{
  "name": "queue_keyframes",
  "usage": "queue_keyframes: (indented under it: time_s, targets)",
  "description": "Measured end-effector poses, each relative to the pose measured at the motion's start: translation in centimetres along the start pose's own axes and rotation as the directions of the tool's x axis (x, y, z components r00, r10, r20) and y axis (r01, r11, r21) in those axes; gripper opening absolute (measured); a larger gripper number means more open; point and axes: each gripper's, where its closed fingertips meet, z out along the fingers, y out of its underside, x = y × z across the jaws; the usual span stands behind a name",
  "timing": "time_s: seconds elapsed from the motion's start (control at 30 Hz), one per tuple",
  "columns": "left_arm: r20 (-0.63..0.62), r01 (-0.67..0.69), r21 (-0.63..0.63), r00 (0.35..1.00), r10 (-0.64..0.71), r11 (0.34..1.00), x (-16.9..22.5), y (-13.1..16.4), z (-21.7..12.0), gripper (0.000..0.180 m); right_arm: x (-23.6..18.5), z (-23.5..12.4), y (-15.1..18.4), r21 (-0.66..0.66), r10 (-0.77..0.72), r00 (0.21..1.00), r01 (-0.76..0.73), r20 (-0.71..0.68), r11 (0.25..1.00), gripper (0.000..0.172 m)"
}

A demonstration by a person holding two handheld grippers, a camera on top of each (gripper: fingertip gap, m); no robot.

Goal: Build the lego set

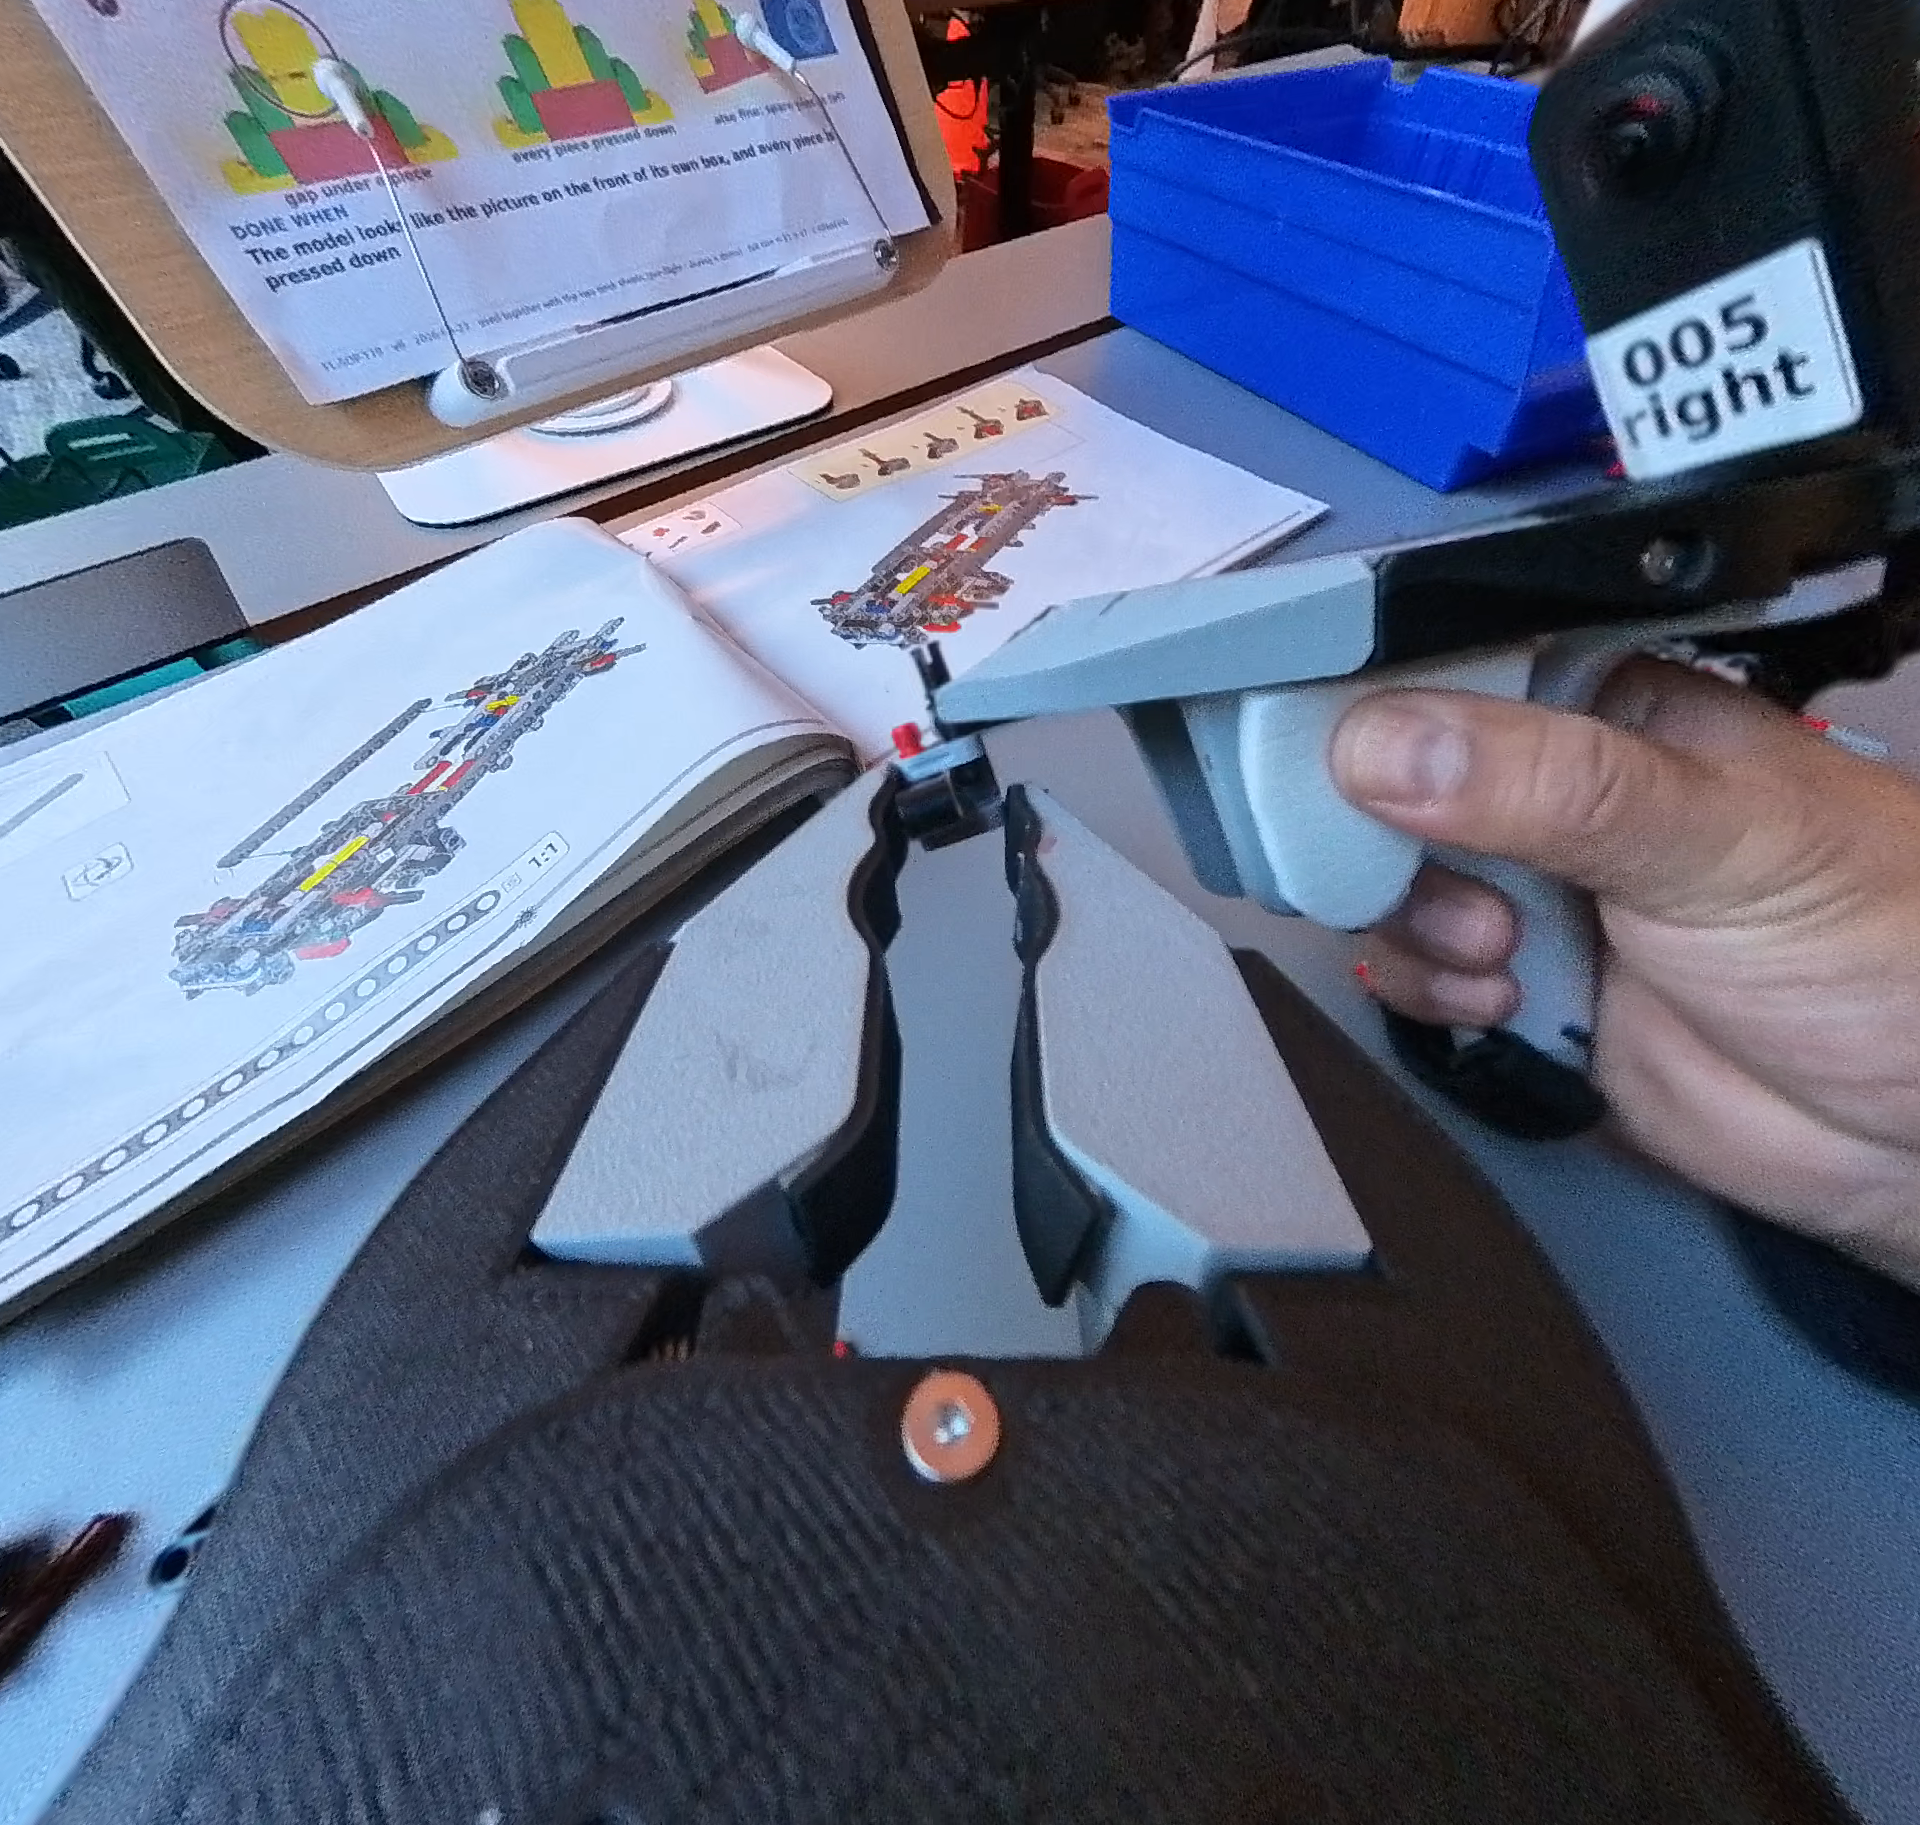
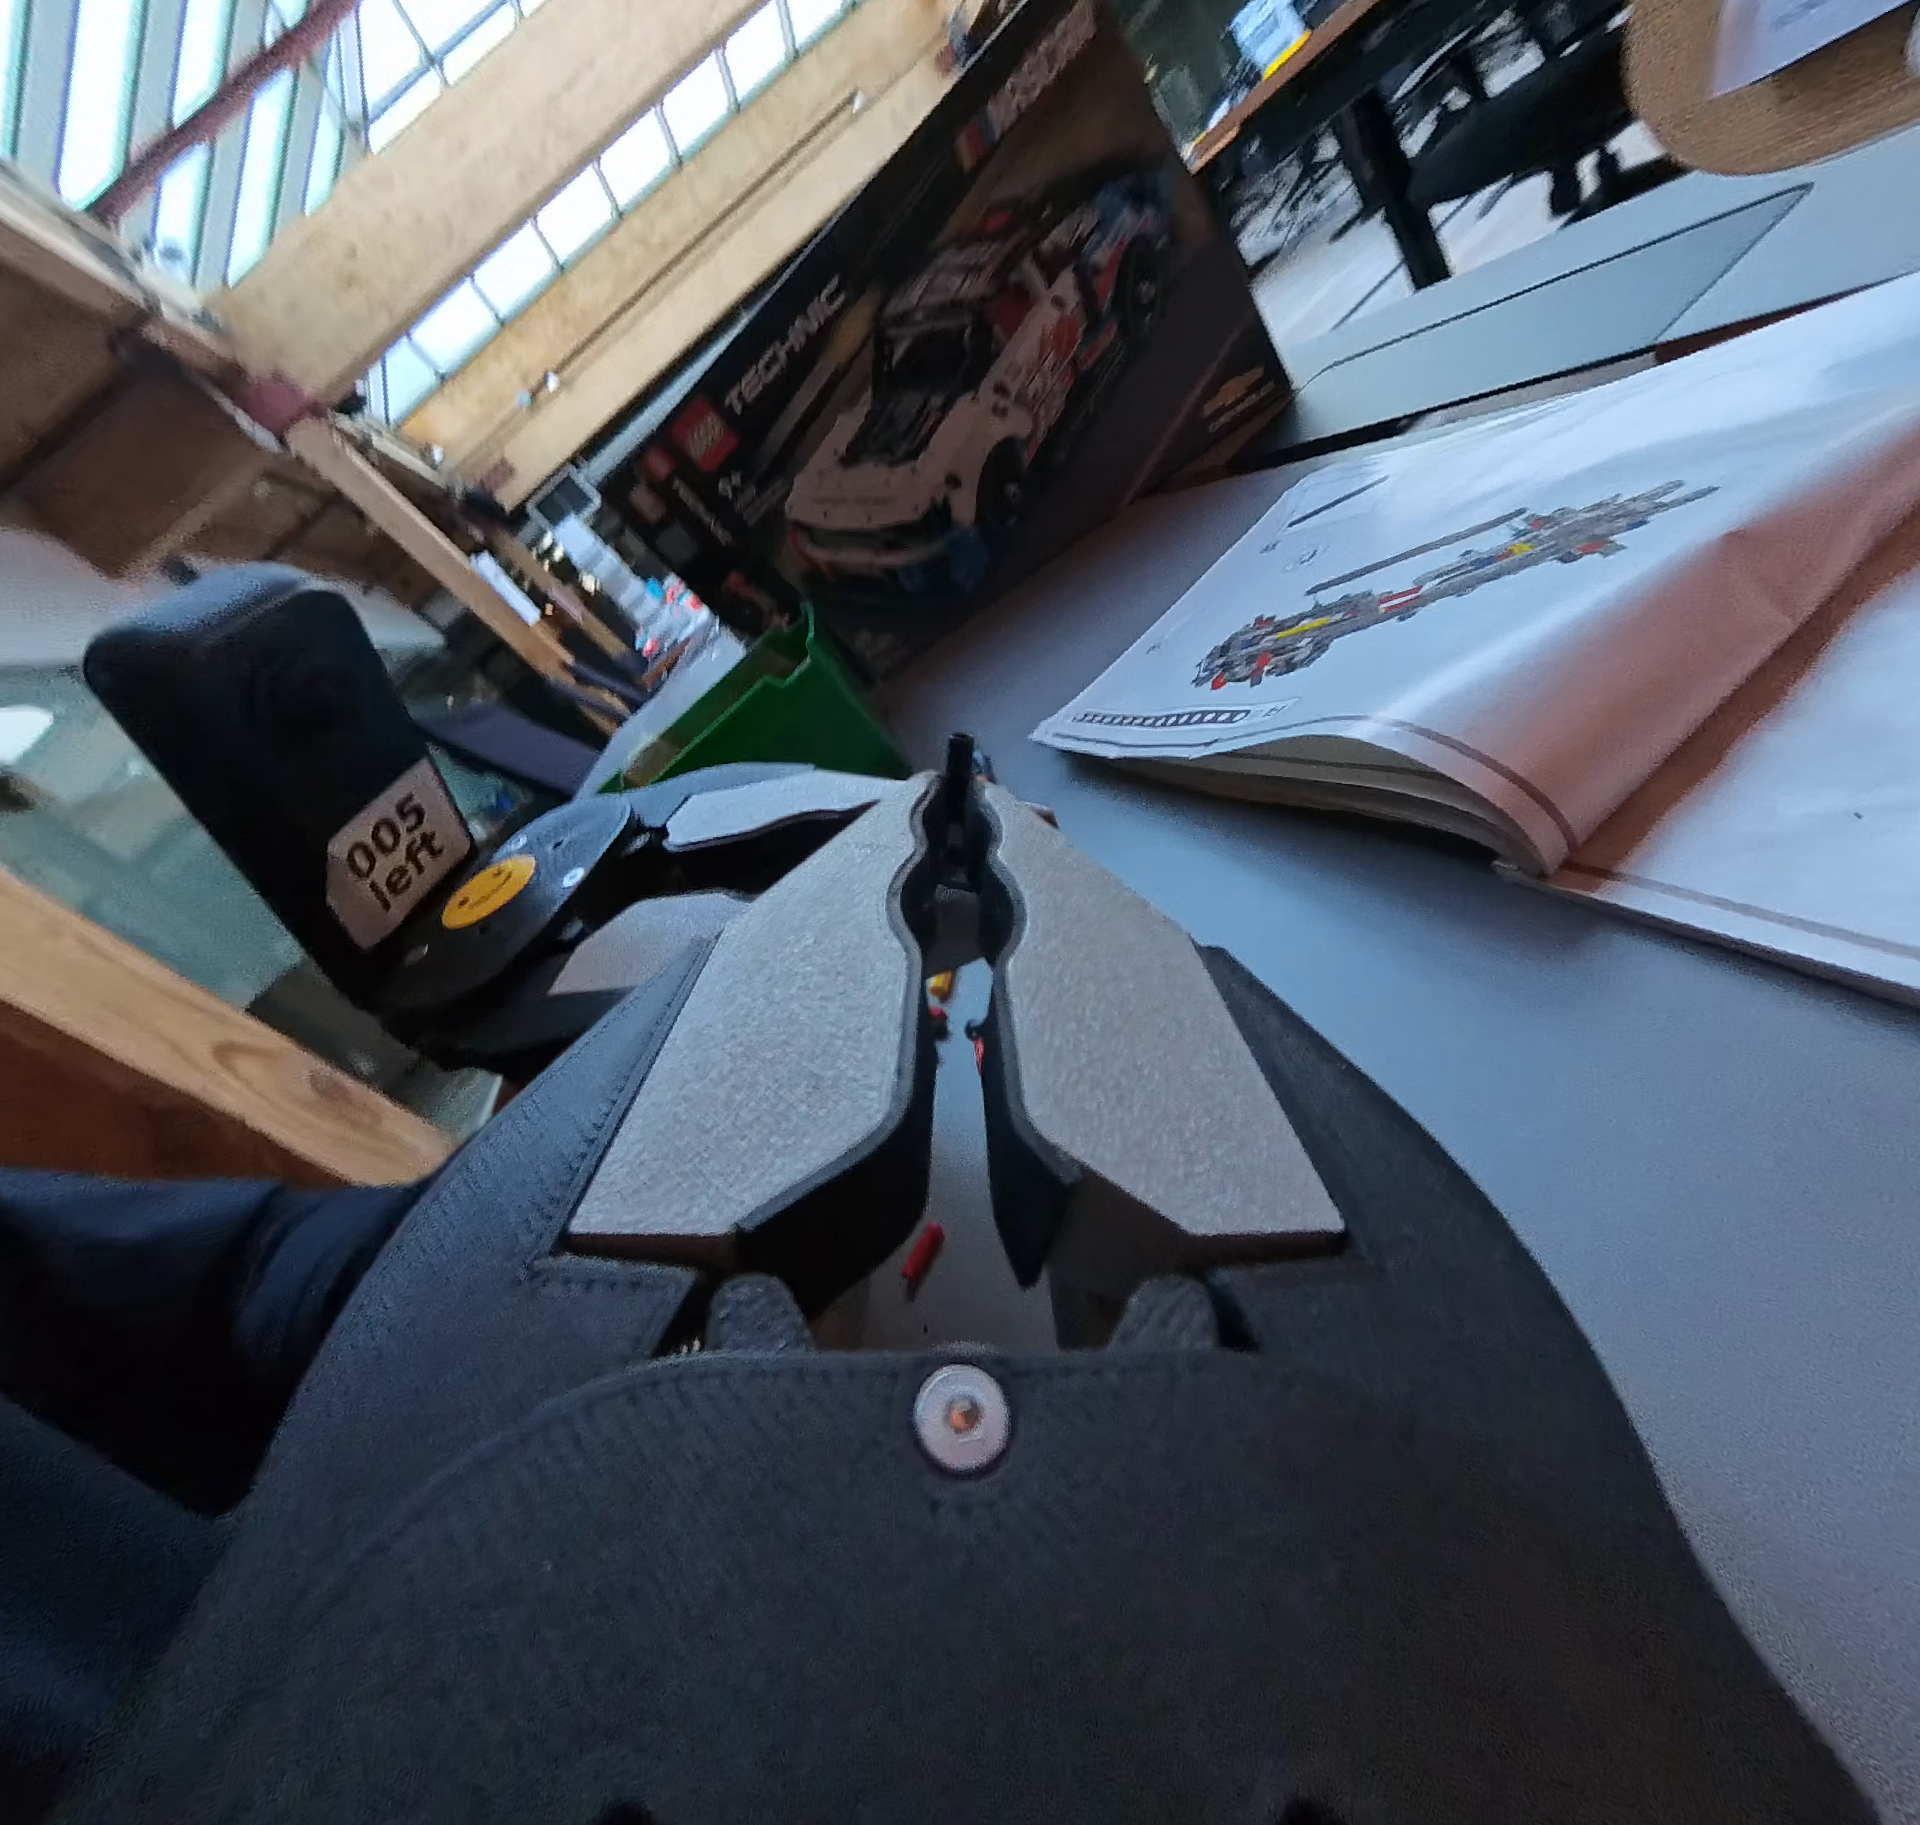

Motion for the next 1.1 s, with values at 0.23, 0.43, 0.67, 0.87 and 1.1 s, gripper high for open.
queue_keyframes:
  time_s: [0.23,0.43,0.67,0.87,1.1]
  targets:
    - [0.021,0.087,0.022,0.996,-0.087,0.996,-0.7,-0.1,0.3,0.015,1.0,0.5,-0.6,0.094,0.039,0.997,-0.033,-0.065,0.995,0.000]
    - [0.028,0.103,0.032,0.994,-0.104,0.994,-1.1,-0.1,0.4,0.014,1.2,0.9,-0.7,0.123,0.070,0.995,-0.061,-0.068,0.990,0.000]
    - [0.032,0.102,0.046,0.994,-0.103,0.994,-1.2,-0.3,0.2,0.014,1.1,1.0,-1.0,0.146,0.070,0.995,-0.060,-0.070,0.988,0.000]
    - [0.033,0.107,0.051,0.993,-0.109,0.993,-1.3,-0.4,0.2,0.014,1.1,1.2,-1.2,0.156,0.075,0.995,-0.064,-0.069,0.986,0.000]
    - [0.034,0.109,0.055,0.993,-0.111,0.992,-1.3,-0.4,0.1,0.014,1.1,1.2,-1.2,0.156,0.070,0.995,-0.058,-0.069,0.986,0.000]
